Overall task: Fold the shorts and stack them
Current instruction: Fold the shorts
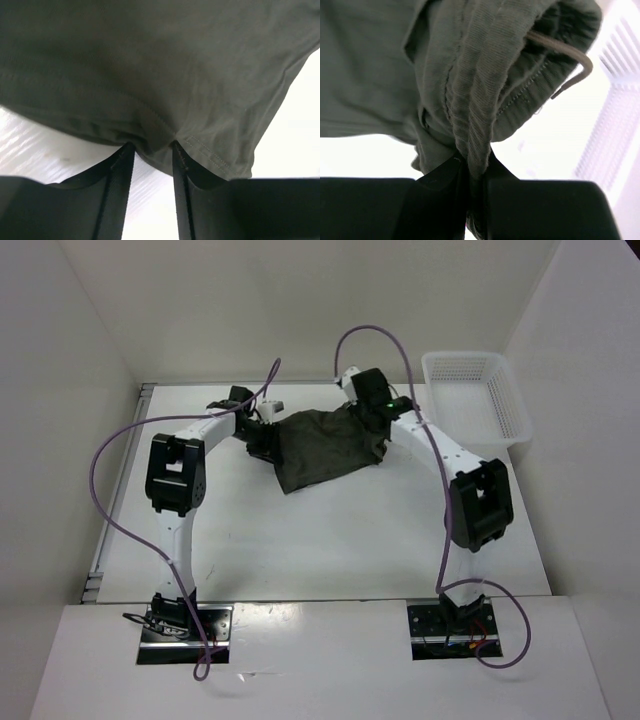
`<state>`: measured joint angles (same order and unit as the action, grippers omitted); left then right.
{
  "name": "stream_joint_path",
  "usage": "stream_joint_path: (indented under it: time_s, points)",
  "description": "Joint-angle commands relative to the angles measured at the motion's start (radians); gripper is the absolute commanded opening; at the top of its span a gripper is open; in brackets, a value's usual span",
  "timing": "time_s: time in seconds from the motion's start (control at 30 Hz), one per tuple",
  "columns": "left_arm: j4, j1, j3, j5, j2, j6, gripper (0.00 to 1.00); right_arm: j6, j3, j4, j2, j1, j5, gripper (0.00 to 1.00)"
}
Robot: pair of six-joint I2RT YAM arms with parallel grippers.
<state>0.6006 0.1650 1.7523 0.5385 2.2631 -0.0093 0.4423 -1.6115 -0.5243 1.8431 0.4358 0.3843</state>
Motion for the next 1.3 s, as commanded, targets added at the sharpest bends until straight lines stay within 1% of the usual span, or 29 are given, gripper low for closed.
stream_joint_path:
  time_s: [0.0, 0.07, 0.1, 0.13, 0.33, 0.5, 0.63, 0.67, 0.77, 0.8, 0.87, 0.9, 1.0, 1.07, 1.13, 1.17, 1.2, 1.27]
  points:
    - [0.016, 0.021, 0.025, 0.009, 0.068, 0.009, 0.43, -0.016, -0.074, 0.026, 0.076, 0.076, 0.028, 0.00]
    - [0.016, 0.021, 0.035, 0.018, 0.069, 0.009, 0.43, -0.016, -0.087, 0.026, 0.100, 0.116, 0.028, 0.00]
    - [0.016, 0.021, 0.035, 0.018, 0.069, 0.009, 0.42, -0.016, -0.114, 0.026, 0.125, 0.138, 0.037, 0.00]
    - [0.016, 0.021, 0.035, 0.018, 0.069, 0.009, 0.42, -0.028, -0.126, 0.026, 0.134, 0.179, 0.038, 0.00]
    - [0.007, 0.021, 0.013, 0.018, 0.069, 0.009, 0.42, -0.057, -0.197, 0.017, 0.208, 0.312, 0.018, 0.00]
    - [0.007, 0.021, 0.024, 0.018, 0.069, 0.009, 0.42, -0.097, -0.222, 0.007, 0.257, 0.374, -0.002, 0.00]
    - [0.007, 0.021, 0.024, 0.018, 0.069, 0.009, 0.42, -0.125, -0.241, 0.007, 0.294, 0.402, -0.002, 0.03]
    - [0.007, 0.021, 0.024, 0.009, 0.069, 0.009, 0.42, -0.125, -0.251, 0.007, 0.304, 0.417, -0.002, 0.06]
    - [0.007, -0.002, 0.033, 0.009, 0.069, 0.009, 0.42, -0.139, -0.251, 0.026, 0.315, 0.429, -0.002, 0.25]
    - [0.016, -0.018, 0.033, 0.000, 0.069, 0.009, 0.42, -0.139, -0.251, 0.026, 0.315, 0.440, 0.007, 0.37]
    - [0.025, -0.034, 0.033, -0.015, 0.056, 0.009, 0.42, -0.139, -0.251, 0.036, 0.324, 0.440, 0.007, 0.50]
    - [0.039, -0.035, 0.044, -0.026, 0.056, 0.009, 0.44, -0.139, -0.251, 0.037, 0.324, 0.440, 0.016, 0.61]
    - [0.051, -0.077, 0.053, -0.083, 0.018, 0.009, 0.50, -0.139, -0.283, 0.037, 0.324, 0.440, -0.011, 0.70]
    - [0.074, -0.114, 0.065, -0.104, 0.000, 0.009, 0.58, -0.148, -0.343, 0.003, 0.301, 0.440, -0.090, 0.75]
    - [0.085, -0.139, 0.065, -0.104, -0.033, 0.009, 0.63, -0.148, -0.416, -0.019, 0.257, 0.440, -0.158, 0.79]
    - [0.085, -0.159, 0.078, -0.104, -0.033, 0.009, 0.65, -0.161, -0.441, -0.029, 0.239, 0.440, -0.236, 0.79]
    - [0.097, -0.168, 0.087, -0.104, -0.046, 0.009, 0.70, -0.171, -0.486, -0.055, 0.202, 0.440, -0.283, 0.81]
    - [0.110, -0.199, 0.087, -0.077, -0.068, 0.009, 0.74, -0.180, -0.513, -0.075, 0.164, 0.440, -0.388, 0.82]
